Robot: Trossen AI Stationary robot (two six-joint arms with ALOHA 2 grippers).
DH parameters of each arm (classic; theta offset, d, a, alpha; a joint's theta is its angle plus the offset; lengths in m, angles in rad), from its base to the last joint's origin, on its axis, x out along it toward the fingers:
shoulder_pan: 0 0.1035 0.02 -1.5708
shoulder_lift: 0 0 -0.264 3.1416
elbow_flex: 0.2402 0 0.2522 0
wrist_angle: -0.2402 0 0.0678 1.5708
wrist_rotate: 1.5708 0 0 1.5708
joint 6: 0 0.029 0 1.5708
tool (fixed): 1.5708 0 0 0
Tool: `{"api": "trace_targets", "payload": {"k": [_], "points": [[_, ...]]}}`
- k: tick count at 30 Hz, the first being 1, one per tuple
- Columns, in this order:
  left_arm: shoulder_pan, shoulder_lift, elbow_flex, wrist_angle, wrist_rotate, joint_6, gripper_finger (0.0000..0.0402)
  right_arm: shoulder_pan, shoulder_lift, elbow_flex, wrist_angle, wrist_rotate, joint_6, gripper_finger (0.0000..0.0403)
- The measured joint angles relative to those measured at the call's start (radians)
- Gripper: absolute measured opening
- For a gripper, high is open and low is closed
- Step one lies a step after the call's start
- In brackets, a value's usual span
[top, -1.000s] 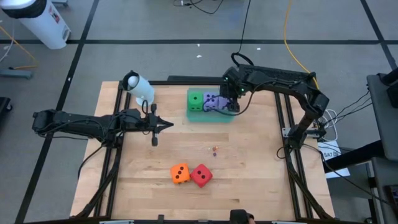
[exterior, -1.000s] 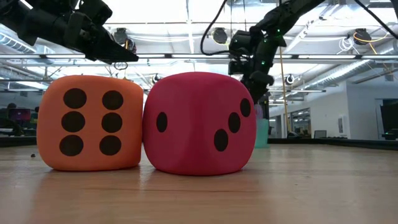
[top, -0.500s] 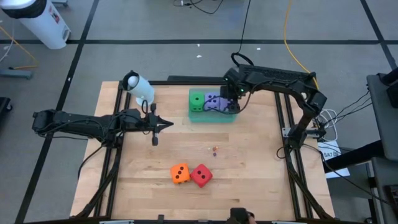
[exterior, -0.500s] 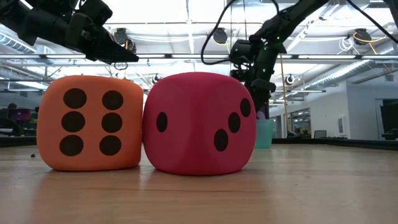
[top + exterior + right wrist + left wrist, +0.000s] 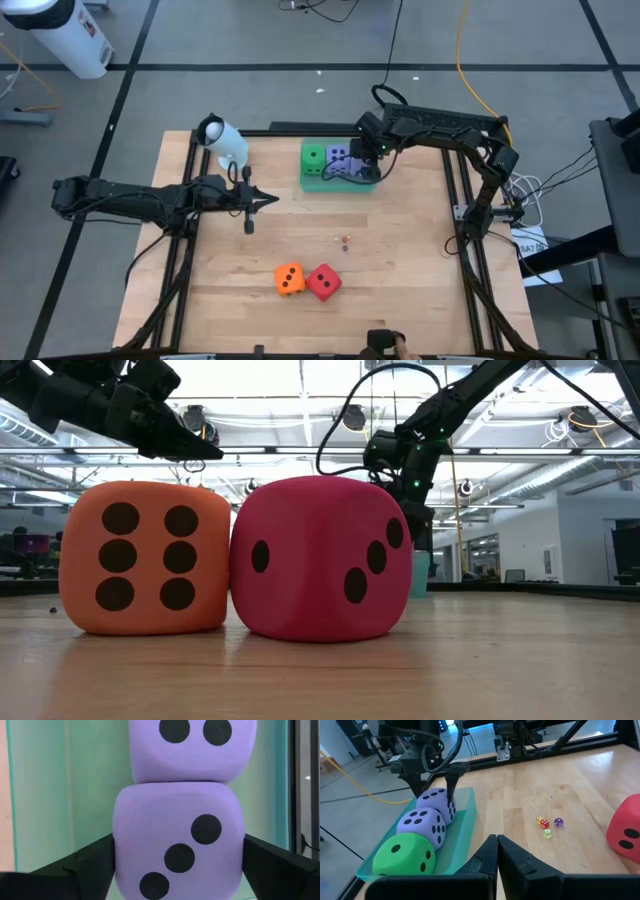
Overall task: Pick & Place Dice
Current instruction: Put the large purple dice into the blue bin
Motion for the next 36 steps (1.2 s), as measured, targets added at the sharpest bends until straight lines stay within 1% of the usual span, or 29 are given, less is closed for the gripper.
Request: {"api": "trace_targets", "payload": {"k": [2, 9, 19, 22, 27, 29, 31, 33, 34, 36], "points": [[0.000, 0.000, 0.000, 0.000, 0.000, 0.008, 0.0021, 0.001, 0.003, -0.002, -0.002, 0.009, -0.003, 0.0390], [0.001, 0.000, 0.000, 0.000, 0.000, 0.010, 0.0021, 0.007, 0.002, -0.003, -0.008, 0.009, -0.010, 0.0396], [0.001, 0.000, 0.000, 0.000, 0.000, 0.010, 0.0021, 0.050, -0.062, -0.002, -0.011, 0.033, -0.023, 0.0399], [0.001, 0.000, 0.000, 0.000, 0.000, 0.010, 0.0021, 0.061, -0.096, -0.002, -0.007, 0.052, -0.018, 0.0399], [0.001, 0.000, 0.000, 0.000, 0.000, 0.008, 0.0021, 0.075, -0.212, -0.001, 0.025, 0.159, 0.028, 0.0399], [0.001, 0.000, 0.000, 0.001, 0.000, 0.009, 0.0021, 0.069, -0.265, 0.000, 0.049, 0.138, 0.072, 0.0393], [0.001, 0.000, 0.000, 0.001, 0.000, 0.007, 0.0021, 0.052, -0.314, 0.000, 0.074, 0.039, 0.118, 0.0375], [0.003, 0.000, 0.000, 0.001, 0.000, 0.005, 0.0021, 0.035, -0.361, -0.017, 0.151, -0.071, 0.175, 0.0336], [0.003, 0.000, 0.000, 0.002, 0.000, 0.004, 0.0021, 0.034, -0.385, -0.036, 0.200, -0.106, 0.202, 0.0308], [0.005, 0.000, 0.000, 0.003, 0.000, 0.001, 0.0021, 0.036, -0.421, -0.091, 0.299, -0.111, 0.234, 0.0235]]}}
